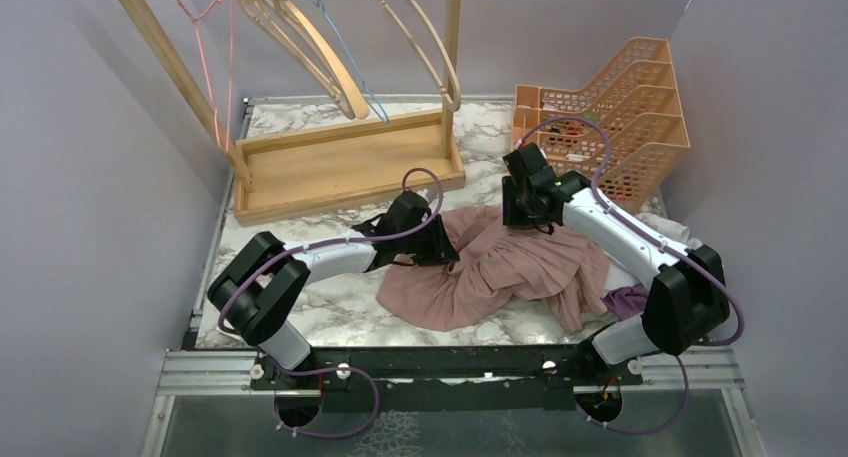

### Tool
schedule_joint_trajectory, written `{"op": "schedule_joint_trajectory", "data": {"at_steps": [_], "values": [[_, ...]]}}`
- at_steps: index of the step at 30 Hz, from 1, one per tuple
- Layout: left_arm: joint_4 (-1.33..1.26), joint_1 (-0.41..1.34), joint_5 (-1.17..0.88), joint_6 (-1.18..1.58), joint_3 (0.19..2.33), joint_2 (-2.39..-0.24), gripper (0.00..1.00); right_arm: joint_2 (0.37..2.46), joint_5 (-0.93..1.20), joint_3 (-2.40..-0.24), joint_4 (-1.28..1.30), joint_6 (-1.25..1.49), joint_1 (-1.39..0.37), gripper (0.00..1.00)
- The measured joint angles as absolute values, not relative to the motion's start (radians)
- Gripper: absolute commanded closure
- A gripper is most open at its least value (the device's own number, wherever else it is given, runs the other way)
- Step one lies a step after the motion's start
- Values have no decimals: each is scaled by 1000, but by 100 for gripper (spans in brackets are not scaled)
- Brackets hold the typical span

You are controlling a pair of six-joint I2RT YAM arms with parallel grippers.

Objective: Place the skirt on the hanger

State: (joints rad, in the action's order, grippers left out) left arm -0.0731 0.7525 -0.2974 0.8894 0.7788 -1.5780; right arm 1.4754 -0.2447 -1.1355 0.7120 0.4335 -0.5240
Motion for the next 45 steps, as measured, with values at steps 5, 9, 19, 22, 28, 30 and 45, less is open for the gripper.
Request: {"op": "schedule_joint_trajectory", "data": {"at_steps": [5, 9, 19, 22, 28, 30, 45], "values": [[-17, 756, -239, 864, 810, -1606, 80, 1455, -215, -1131, 703, 438, -524, 58], [13, 756, -212, 855, 809, -1607, 93, 1445, -197, -1126, 702, 437, -524, 63], [49, 758, -199, 849, 808, -1586, 78, 1446, -186, -1127, 700, 436, -524, 46], [45, 760, -211, 849, 809, -1599, 81, 1464, -186, -1147, 700, 437, -524, 41], [45, 786, -232, 847, 828, -1663, 100, 1544, -192, -1209, 696, 453, -524, 38], [50, 791, -210, 847, 825, -1634, 100, 1560, -196, -1216, 696, 463, -524, 35], [71, 794, -79, 805, 670, -1225, 100, 1763, -273, -1354, 705, 496, -524, 42]]}}
